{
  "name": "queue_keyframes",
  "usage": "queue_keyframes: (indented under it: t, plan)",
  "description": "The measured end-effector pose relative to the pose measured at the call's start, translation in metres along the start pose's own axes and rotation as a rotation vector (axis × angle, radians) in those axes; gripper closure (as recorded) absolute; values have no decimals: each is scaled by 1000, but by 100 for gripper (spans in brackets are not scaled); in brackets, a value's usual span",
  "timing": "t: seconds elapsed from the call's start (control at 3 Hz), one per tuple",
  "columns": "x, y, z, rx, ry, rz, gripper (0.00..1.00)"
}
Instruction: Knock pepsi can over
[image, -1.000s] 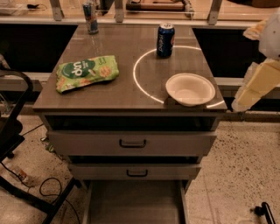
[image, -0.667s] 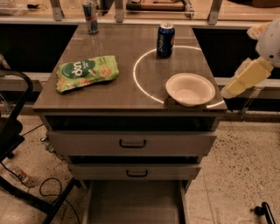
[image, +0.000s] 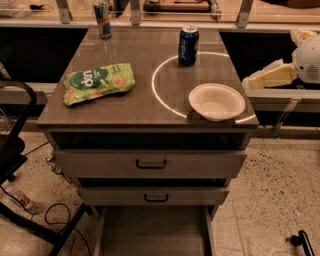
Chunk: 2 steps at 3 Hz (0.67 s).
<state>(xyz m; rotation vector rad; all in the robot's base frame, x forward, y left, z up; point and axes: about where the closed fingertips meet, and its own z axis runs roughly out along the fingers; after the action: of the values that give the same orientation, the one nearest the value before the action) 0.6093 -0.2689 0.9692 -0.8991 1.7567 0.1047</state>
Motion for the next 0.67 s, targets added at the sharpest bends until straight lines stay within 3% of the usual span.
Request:
queue_keyframes:
  t: [0.33,0.67]
  plan:
    - [-11,-22,17,92,-154,73,0]
    - [-10,-22,17,89,-151,72,0]
